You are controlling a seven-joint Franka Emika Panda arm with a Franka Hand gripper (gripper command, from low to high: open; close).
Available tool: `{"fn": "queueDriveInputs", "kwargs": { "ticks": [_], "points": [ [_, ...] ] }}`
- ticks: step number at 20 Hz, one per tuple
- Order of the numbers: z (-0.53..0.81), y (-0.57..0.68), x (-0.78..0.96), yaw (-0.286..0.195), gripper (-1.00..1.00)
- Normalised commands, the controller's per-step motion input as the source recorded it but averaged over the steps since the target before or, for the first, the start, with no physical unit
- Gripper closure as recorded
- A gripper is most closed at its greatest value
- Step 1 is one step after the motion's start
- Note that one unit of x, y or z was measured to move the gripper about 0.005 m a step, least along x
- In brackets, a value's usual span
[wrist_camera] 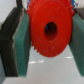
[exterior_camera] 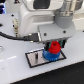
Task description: Insert the blue gear onto the right peg, followed by the red gear
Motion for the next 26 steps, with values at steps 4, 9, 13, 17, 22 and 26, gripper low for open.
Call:
{"fn": "queueDriveInputs", "kwargs": {
  "ticks": [4, 9, 13, 17, 22, 26],
  "points": [
    [0.07, 0.00, 0.26, 0.000, 1.00],
    [0.26, -0.01, 0.40, 0.000, 1.00],
    [0.10, -0.02, 0.04, 0.000, 1.00],
    [0.15, -0.02, -0.06, 0.000, 1.00],
    [0.09, -0.06, -0.04, 0.000, 1.00],
    [-0.19, -0.08, 0.00, 0.000, 1.00]
  ]
}}
